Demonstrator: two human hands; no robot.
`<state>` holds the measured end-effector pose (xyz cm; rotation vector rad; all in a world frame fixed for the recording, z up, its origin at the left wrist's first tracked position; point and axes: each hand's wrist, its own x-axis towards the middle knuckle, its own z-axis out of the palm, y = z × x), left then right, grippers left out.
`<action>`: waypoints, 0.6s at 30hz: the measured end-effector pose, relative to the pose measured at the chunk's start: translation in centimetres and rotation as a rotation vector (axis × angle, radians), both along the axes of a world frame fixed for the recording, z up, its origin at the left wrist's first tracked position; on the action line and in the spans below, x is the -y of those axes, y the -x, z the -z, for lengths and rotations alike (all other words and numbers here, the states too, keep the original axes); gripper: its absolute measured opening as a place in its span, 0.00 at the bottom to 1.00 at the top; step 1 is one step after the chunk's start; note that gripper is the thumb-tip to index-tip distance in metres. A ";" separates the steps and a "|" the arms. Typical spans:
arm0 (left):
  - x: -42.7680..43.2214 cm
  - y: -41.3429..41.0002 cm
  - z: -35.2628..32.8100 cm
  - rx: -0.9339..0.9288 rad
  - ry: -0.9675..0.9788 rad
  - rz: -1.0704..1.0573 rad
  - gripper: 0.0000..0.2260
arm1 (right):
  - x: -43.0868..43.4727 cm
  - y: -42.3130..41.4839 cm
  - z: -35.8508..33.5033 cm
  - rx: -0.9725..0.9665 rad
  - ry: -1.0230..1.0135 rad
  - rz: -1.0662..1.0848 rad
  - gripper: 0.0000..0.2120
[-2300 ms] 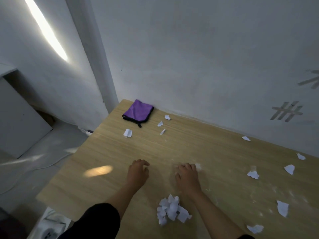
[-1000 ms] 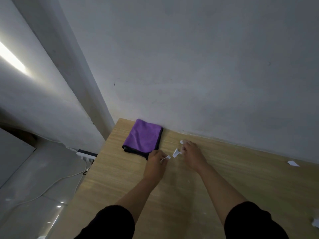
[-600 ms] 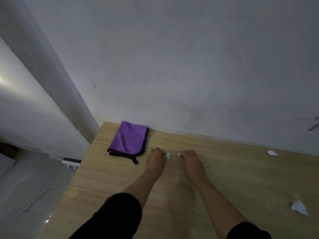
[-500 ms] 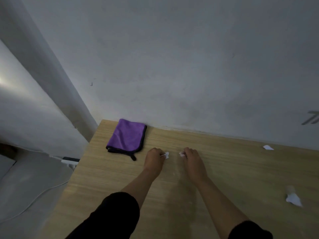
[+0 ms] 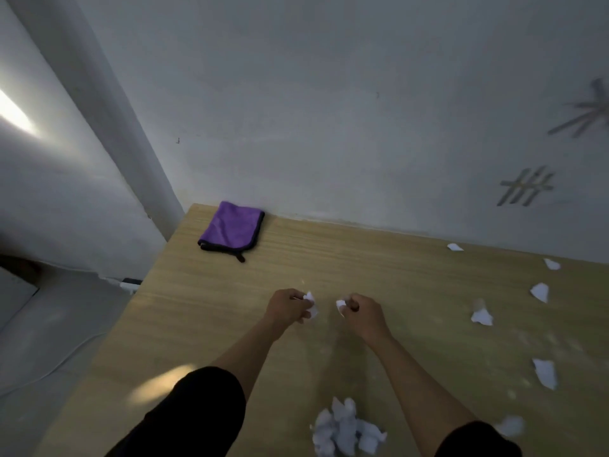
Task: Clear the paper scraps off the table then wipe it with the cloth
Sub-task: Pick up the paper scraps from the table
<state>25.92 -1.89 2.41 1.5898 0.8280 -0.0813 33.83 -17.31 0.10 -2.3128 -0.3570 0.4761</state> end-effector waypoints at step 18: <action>12.4 14.6 1.9 -0.099 -0.185 0.072 0.18 | 12.3 13.8 0.4 -0.069 0.064 -0.067 0.14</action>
